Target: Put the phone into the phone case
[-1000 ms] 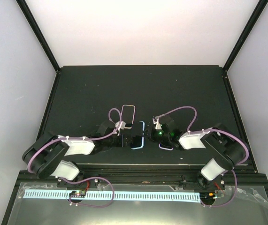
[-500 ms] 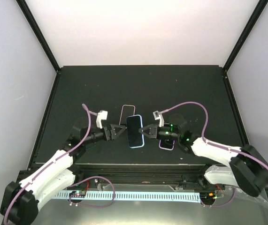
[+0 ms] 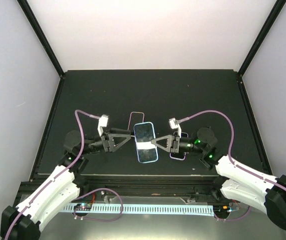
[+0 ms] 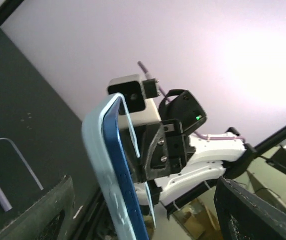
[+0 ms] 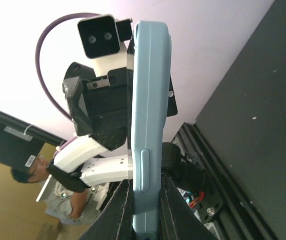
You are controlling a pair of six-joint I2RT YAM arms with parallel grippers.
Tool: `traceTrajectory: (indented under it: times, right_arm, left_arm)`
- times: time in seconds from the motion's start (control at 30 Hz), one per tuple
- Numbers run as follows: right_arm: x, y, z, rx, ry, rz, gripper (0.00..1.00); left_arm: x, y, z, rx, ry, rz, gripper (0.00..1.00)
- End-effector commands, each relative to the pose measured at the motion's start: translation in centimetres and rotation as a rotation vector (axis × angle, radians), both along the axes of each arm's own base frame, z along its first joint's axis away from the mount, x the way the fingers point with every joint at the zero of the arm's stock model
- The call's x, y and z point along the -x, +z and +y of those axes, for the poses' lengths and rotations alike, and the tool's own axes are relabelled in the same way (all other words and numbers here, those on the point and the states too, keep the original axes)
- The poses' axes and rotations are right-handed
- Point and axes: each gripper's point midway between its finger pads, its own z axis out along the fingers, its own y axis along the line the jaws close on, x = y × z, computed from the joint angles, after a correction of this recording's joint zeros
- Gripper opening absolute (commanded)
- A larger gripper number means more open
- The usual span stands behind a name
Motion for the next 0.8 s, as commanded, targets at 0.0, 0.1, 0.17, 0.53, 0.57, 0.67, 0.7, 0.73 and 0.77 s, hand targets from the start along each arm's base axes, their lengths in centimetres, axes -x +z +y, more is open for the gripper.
traceTrajectory:
  times: [0.0, 0.1, 0.17, 0.53, 0.57, 0.67, 0.7, 0.73, 0.77]
  right_arm:
    - [2.0, 3.3, 0.0, -0.115, 0.078, -0.064, 0.01]
    - [2.4, 3.6, 0.2, -0.13, 0.095, -0.062, 0.01]
    - [2.5, 3.8, 0.3, -0.138, 0.101, -0.059, 0.01]
    - [3.0, 3.8, 1.5, -0.156, 0.145, -0.036, 0.01]
    - [3.0, 3.7, 1.6, -0.158, 0.148, -0.033, 0.01]
    - [2.9, 3.7, 1.8, -0.162, 0.153, -0.027, 0.01]
    - [2.9, 3.6, 1.9, -0.161, 0.155, -0.024, 0.01]
    - [2.9, 3.6, 1.9, -0.161, 0.157, -0.022, 0.01]
    - [2.8, 3.5, 2.0, -0.161, 0.159, -0.019, 0.01]
  left_arm:
    - [1.1, 2.5, -0.1, 0.075, -0.064, -0.049, 0.77]
    - [0.9, 2.0, -0.2, 0.08, -0.069, -0.023, 0.75]
    - [0.8, 1.8, -0.3, 0.082, -0.071, -0.011, 0.72]
    - [0.8, 1.7, -0.6, 0.096, -0.078, -0.006, 0.42]
    - [0.8, 1.7, -0.5, 0.1, -0.078, -0.002, 0.36]
    - [0.9, 1.8, -0.5, 0.12, -0.08, 0.007, 0.18]
    - [0.8, 1.9, -0.4, 0.126, -0.077, 0.007, 0.14]
    - [0.8, 1.9, -0.4, 0.132, -0.075, 0.013, 0.11]
    - [0.8, 2.0, -0.3, 0.137, -0.071, 0.016, 0.08]
